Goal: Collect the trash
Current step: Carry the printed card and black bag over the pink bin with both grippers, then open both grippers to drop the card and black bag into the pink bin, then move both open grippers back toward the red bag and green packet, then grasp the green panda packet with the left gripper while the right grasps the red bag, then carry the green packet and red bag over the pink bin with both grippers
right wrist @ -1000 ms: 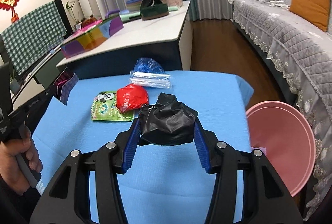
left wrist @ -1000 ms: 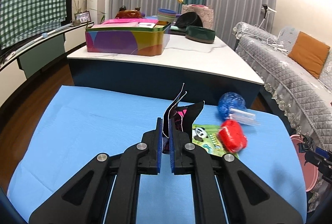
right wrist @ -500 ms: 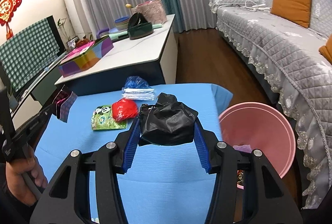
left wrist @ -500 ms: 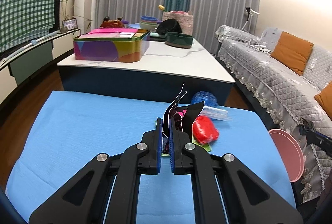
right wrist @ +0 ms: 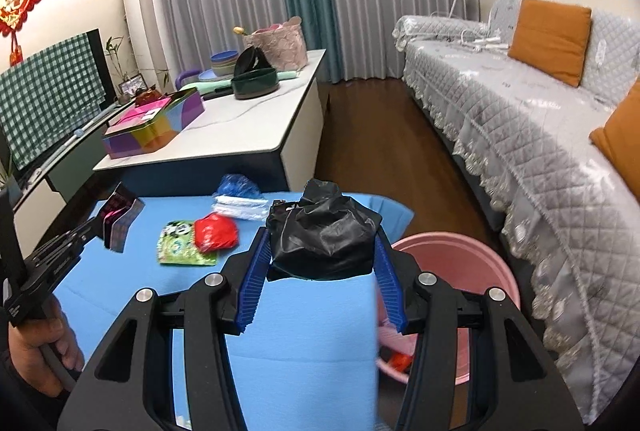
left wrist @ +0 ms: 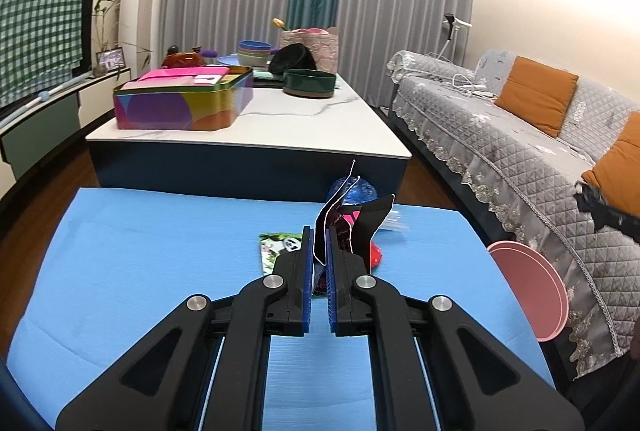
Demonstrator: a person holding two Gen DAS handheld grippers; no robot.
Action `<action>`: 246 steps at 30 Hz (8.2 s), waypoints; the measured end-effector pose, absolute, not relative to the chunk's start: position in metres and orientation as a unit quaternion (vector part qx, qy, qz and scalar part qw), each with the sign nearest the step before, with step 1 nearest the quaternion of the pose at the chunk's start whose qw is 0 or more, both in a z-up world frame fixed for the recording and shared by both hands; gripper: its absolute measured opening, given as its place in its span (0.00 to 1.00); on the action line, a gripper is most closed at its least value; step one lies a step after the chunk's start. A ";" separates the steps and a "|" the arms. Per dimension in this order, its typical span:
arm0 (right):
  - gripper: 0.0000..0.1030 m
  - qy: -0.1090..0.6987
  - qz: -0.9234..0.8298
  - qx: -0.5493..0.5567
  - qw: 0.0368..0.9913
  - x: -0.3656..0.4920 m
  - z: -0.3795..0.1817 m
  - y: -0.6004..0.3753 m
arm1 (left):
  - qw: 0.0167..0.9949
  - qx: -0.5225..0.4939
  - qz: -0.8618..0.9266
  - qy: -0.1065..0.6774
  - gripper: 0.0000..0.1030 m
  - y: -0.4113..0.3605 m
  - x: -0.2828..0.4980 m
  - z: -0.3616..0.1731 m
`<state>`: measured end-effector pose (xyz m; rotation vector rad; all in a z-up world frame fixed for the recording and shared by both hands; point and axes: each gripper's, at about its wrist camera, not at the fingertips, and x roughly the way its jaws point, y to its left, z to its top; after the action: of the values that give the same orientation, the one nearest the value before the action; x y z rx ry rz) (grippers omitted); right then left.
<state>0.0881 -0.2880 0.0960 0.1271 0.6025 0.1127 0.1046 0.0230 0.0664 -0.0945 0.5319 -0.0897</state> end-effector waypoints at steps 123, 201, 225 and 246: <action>0.32 0.267 -0.042 0.079 0.960 0.094 0.053 -0.341 | 0.949 0.003 -0.158 0.272 0.27 -0.036 0.117 0.072; 0.69 0.380 0.172 0.066 0.907 0.197 -0.014 -0.138 | 0.925 -0.125 -0.096 0.345 0.05 0.066 0.197 0.003; 0.69 0.309 0.110 0.068 0.942 0.111 0.074 -0.214 | 0.958 -0.052 -0.117 0.257 0.00 0.037 0.129 0.081; 0.69 0.284 0.045 0.062 0.956 0.114 0.057 -0.283 | 0.954 -0.027 -0.141 0.263 0.00 0.001 0.125 0.072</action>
<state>0.1138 -0.2832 0.0569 0.1250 0.5763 0.0911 0.1254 0.0013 0.0721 -0.0540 0.5332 -0.2862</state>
